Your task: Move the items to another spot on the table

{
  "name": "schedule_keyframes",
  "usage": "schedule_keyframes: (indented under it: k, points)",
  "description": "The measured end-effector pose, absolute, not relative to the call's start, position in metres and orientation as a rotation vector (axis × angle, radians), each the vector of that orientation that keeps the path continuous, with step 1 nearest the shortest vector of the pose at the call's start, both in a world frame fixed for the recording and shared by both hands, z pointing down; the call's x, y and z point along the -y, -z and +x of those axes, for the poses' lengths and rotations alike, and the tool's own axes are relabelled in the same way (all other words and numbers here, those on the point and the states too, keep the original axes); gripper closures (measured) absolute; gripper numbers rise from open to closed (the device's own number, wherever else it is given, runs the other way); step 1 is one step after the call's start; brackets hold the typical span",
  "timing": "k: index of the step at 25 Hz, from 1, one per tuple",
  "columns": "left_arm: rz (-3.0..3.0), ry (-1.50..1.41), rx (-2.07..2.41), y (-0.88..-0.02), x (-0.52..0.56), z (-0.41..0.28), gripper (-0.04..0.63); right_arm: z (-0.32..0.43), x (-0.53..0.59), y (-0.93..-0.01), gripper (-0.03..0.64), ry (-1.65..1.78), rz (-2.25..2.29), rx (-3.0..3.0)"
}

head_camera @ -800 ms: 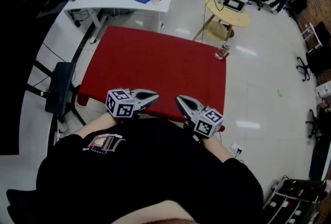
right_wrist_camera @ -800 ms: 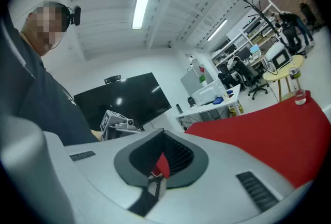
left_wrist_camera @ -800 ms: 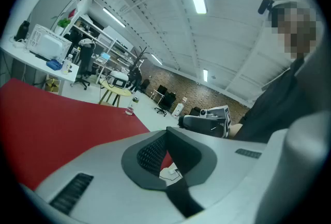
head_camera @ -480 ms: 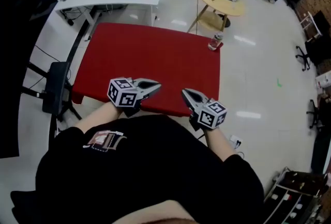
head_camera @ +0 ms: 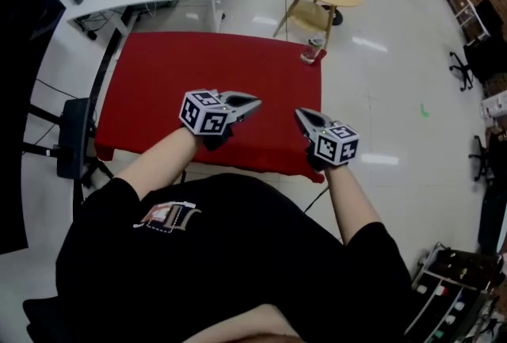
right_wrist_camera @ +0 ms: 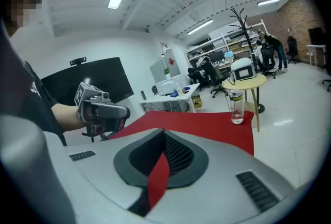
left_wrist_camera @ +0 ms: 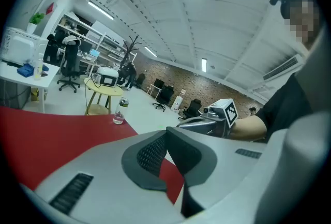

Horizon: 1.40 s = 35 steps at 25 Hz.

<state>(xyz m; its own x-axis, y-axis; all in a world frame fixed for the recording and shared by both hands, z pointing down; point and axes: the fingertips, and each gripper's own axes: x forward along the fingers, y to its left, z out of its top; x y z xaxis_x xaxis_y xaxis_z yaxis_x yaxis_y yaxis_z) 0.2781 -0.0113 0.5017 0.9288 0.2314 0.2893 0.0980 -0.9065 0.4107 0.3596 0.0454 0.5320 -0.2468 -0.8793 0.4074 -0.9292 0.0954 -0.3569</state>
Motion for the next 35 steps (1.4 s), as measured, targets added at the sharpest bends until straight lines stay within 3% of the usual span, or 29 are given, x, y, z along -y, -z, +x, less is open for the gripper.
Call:
schedule_keyframes:
  k: [15, 19, 22, 27, 35]
  points:
    - [2.652, -0.576, -0.28, -0.571, 0.117, 0.377, 0.603, 0.531, 0.073, -0.576, 0.587, -0.724, 2.094, 1.919]
    - [2.675, -0.607, -0.224, -0.593, 0.12, 0.426, 0.603, 0.596, 0.097, -0.601, 0.421, -0.72, 2.11, 1.884]
    - [2.659, -0.603, -0.156, -0.605, 0.119, 0.467, 0.603, 0.636, 0.115, -0.624, 0.348, -0.743, 2.112, 1.866]
    - [2.658, -0.563, -0.094, -0.618, 0.117, 0.522, 0.603, 0.664, 0.15, -0.667, 0.285, -0.769, 2.004, 1.845]
    - [2.644, -0.572, -0.054, -0.636, 0.127, 0.538, 0.603, 0.666, 0.202, -0.711, 0.267, -0.732, 1.978, 1.779]
